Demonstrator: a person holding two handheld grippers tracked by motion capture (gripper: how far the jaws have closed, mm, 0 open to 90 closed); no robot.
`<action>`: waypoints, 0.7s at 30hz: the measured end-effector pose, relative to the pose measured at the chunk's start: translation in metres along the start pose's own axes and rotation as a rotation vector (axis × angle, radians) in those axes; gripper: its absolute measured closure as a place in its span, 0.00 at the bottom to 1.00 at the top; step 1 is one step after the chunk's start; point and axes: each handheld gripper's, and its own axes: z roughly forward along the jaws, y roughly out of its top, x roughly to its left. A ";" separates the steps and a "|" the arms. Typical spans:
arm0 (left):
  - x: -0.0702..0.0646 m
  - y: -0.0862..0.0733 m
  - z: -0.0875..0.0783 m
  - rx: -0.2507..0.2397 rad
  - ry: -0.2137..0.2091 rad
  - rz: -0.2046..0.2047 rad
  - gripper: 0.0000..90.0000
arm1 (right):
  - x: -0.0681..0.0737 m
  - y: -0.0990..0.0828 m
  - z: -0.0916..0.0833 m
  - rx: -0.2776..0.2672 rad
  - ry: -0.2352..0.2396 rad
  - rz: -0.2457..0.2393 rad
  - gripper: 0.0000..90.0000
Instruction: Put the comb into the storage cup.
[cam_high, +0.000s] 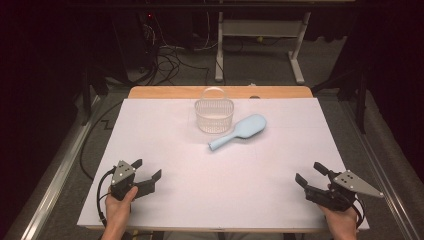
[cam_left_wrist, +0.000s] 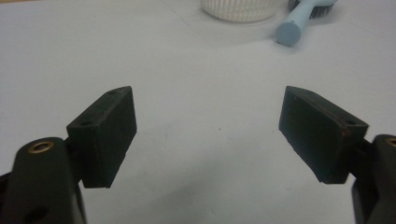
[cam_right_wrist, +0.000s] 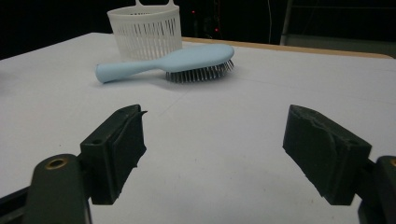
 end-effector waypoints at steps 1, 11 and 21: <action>0.000 0.000 0.000 -0.001 -0.002 -0.003 0.22 | 0.000 0.000 0.000 -0.001 0.000 0.000 0.23; 0.000 -0.001 -0.001 0.003 -0.003 -0.007 0.22 | -0.001 0.000 -0.004 -0.016 -0.003 0.018 0.24; -0.001 0.000 0.001 0.011 -0.007 -0.001 0.22 | -0.003 0.001 -0.008 -0.036 -0.006 0.043 0.25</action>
